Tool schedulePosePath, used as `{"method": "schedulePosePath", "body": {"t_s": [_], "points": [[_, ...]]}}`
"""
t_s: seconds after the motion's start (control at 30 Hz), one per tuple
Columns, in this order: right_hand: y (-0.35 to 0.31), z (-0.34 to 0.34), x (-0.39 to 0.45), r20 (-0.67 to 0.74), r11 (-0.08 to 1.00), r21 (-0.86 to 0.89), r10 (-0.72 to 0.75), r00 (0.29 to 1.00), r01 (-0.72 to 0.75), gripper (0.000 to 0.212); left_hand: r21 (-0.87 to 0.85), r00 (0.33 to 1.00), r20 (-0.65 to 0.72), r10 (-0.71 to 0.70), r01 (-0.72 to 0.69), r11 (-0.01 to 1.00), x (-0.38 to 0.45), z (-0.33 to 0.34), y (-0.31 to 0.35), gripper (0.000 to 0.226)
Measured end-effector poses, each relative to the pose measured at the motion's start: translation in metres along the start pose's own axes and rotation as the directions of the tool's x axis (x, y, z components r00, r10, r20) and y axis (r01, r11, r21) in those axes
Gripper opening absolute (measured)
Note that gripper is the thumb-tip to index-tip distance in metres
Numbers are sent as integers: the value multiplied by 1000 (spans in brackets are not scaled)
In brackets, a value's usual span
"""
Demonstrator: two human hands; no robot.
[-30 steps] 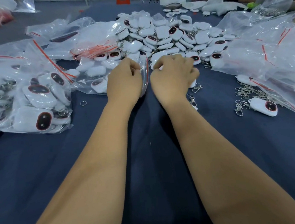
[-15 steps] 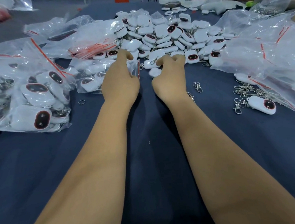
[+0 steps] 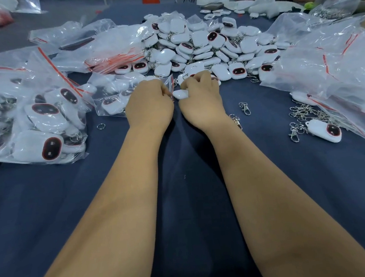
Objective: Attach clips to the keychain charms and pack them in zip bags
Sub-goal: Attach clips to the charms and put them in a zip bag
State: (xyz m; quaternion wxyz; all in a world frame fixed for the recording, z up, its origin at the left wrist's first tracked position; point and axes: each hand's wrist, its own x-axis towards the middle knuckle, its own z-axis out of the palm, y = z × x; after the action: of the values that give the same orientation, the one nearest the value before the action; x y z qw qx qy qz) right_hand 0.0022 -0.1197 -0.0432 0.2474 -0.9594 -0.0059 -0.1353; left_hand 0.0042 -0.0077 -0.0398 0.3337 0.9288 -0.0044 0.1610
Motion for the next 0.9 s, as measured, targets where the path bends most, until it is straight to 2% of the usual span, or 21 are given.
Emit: {"method": "schedulePosePath", "body": {"t_s": [0.1, 0.13, 0.23, 0.33, 0.4, 0.43, 0.5, 0.57, 0.67, 0.8, 0.9], "points": [[0, 2, 2, -15, 997, -65, -46, 999, 45, 28, 17, 1000, -10, -1, 1, 1000, -1, -2, 2, 33], [-1, 2, 3, -29, 999, -33, -40, 999, 39, 26, 21, 1000, -14, 0, 0, 1000, 0, -2, 2, 33], [-3, -1, 3, -79, 948, 318, 56, 995, -28, 25, -1, 1000, -3, -17, 17, 1000, 2, -3, 0, 31], [-4, -4, 3, -52, 718, 689, 189, 981, -101, 30, -49, 999, 2, -32, 32, 998, 3, -3, 1, 25], [-5, -6, 4, 36, 546, 826, 197, 980, -140, 31, -128, 999, -3, -37, 37, 991, 2, -3, 2, 29], [-6, -6, 4, 67, 514, 844, 184, 981, -154, 30, -180, 999, -10, -46, 43, 983, 2, -2, 3, 30], [-5, -5, 4, 90, 526, 836, 148, 985, -155, 19, -270, 997, -19, -73, 66, 961, 2, -1, 2, 29], [-4, -5, 3, 99, 538, 831, 109, 989, -142, 12, -329, 996, 0, -93, 88, 940, 2, -1, 1, 38], [-2, -7, 4, 145, 522, 836, 88, 986, -169, 21, -412, 991, 27, -134, 133, 901, 5, 0, 0, 45], [-4, -9, 4, 185, 467, 861, 83, 979, -202, 23, -545, 988, 91, -128, 157, 824, 4, -2, 2, 33], [-5, -7, 4, 170, 508, 839, 96, 981, -195, 25, -558, 988, 116, -97, 146, 817, 3, -4, 2, 33]]}}
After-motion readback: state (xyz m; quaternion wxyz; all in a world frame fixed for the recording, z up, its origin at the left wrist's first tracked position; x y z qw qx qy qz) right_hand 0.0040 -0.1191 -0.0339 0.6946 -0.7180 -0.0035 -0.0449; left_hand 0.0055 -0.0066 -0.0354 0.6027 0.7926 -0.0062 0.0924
